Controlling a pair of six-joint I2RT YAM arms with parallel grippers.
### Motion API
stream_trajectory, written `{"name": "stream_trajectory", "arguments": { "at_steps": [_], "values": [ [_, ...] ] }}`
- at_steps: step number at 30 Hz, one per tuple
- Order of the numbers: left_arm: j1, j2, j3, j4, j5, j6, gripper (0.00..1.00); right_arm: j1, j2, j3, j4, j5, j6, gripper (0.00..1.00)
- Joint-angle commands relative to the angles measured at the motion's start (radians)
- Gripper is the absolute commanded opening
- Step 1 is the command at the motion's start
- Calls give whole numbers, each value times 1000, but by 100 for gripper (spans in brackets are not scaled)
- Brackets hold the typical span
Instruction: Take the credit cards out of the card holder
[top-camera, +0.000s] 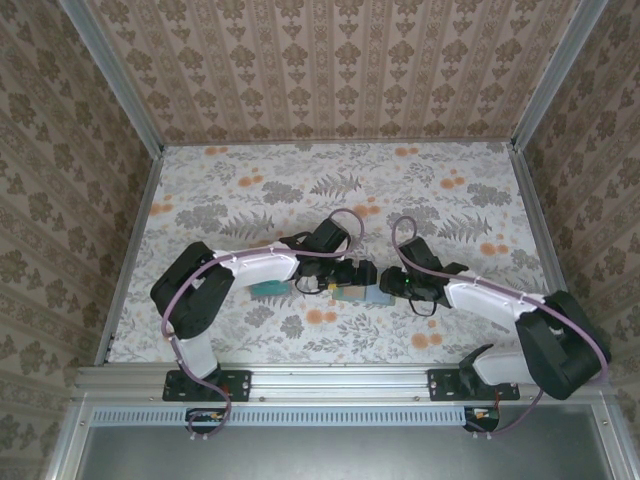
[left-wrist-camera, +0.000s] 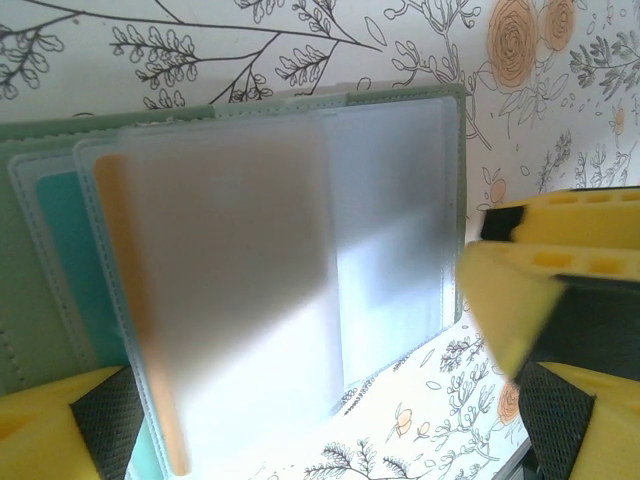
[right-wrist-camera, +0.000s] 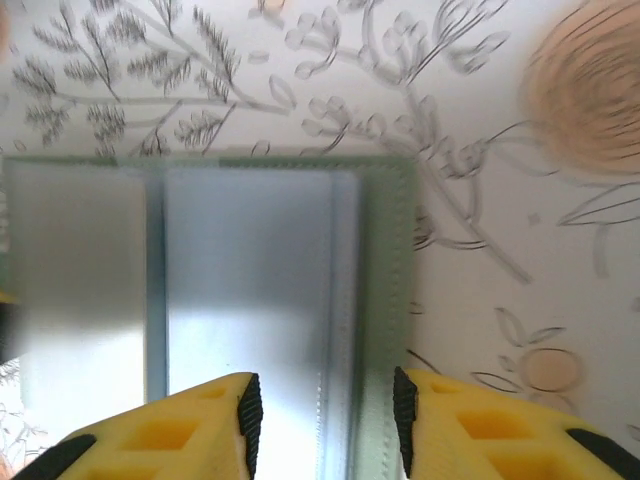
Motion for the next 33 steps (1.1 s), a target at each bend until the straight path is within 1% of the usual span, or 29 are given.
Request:
{"name": "stream_trajectory", "arguments": {
  "at_steps": [1, 5, 10, 12, 17, 21, 27, 33],
  "values": [
    [-7, -29, 14, -11, 1, 27, 100, -34, -80, 10, -80, 69, -8, 45],
    [-12, -15, 35, -14, 14, 35, 100, -60, -114, 3, -98, 60, -20, 46],
    [-12, -3, 41, -24, 10, 34, 100, -62, -95, -22, -63, 15, -15, 46],
    [-12, 11, 45, -24, 25, 32, 100, -62, -75, -35, -24, -25, -14, 43],
    [-21, 35, 57, -23, 38, 29, 100, -61, 10, -38, 44, -113, -8, 32],
    [-22, 43, 63, -26, 49, 32, 100, -60, 60, -32, 47, -122, 4, 32],
    [-27, 43, 64, -20, 60, 42, 100, -61, 76, -34, 57, -131, 4, 33],
    [-21, -2, 48, -56, 15, 52, 100, -62, 65, -33, 42, -119, 1, 34]
  ]
}}
